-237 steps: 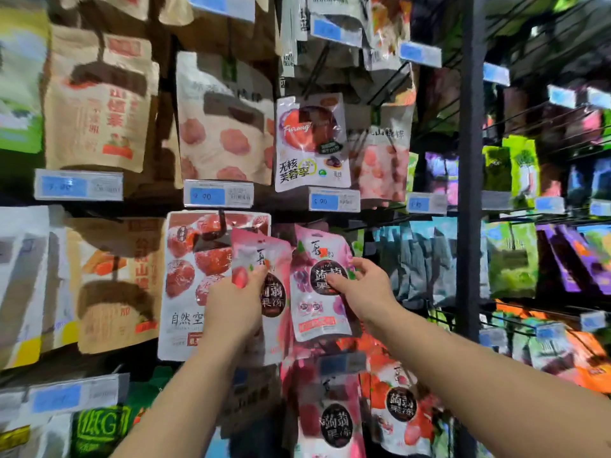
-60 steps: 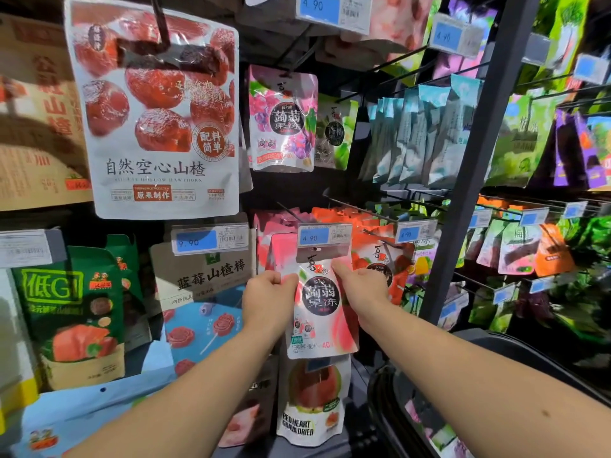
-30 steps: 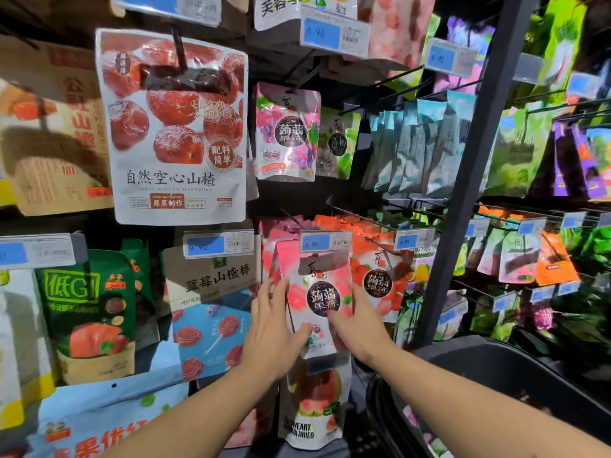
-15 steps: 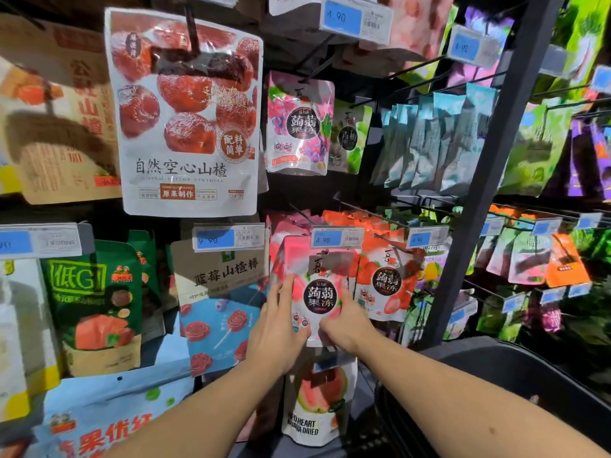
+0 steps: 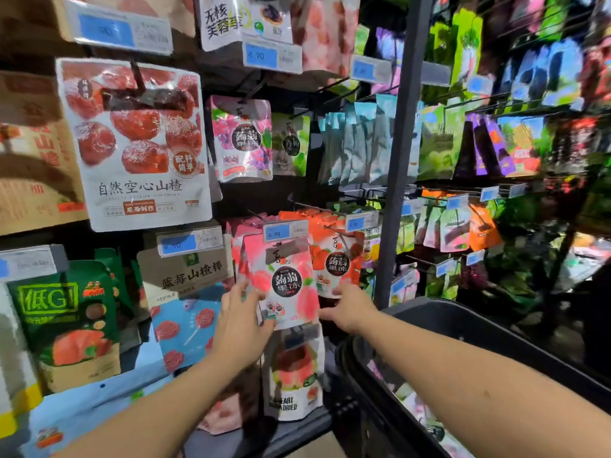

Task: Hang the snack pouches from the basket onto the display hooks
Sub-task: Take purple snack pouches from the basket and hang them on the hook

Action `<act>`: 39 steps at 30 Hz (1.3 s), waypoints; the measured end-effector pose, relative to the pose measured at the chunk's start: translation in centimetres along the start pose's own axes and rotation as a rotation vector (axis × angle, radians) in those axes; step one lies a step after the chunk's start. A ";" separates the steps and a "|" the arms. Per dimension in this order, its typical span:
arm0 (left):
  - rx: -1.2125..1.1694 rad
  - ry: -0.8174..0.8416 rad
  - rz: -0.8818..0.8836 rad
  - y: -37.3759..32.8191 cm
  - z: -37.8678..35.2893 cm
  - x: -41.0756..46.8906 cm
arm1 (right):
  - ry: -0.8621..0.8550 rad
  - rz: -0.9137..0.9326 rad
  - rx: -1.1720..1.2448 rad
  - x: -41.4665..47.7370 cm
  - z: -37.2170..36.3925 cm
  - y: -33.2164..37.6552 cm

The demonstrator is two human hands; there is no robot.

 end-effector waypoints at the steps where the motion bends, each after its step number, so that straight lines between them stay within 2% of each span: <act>1: 0.021 0.035 -0.019 -0.7 0.2 -0.2 | 0.001 -0.020 -0.015 -0.8 0.7 -0.3; 7: -0.086 0.273 -0.110 -7.9 -0.6 -3.0 | -0.027 -0.007 -0.221 -7.3 5.4 -0.5; 12: -0.116 0.395 -0.200 -14.0 -2.6 -6.1 | 0.094 -0.072 -0.386 -13.2 8.7 -3.2; 20: -0.168 0.522 -0.362 -23.8 -8.8 -6.4 | 0.087 -0.252 -0.437 -16.8 11.3 -13.7; 29: 0.076 0.978 -0.536 -28.2 -24.0 -6.2 | 0.124 -0.455 -0.353 -14.1 9.2 -28.5; 39: 0.580 1.270 -0.754 -28.9 -37.7 -7.4 | 0.131 -0.721 -0.235 -12.2 5.1 -39.8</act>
Point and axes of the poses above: each hand's wrist, its own x-axis towards the middle knuckle, its own z-axis out of the back of the hand, y = z × x, the point moved 8 cm from there along x, towards the middle knuckle, and after that the axes turned 3 degrees about x, right-handed, at the moved point
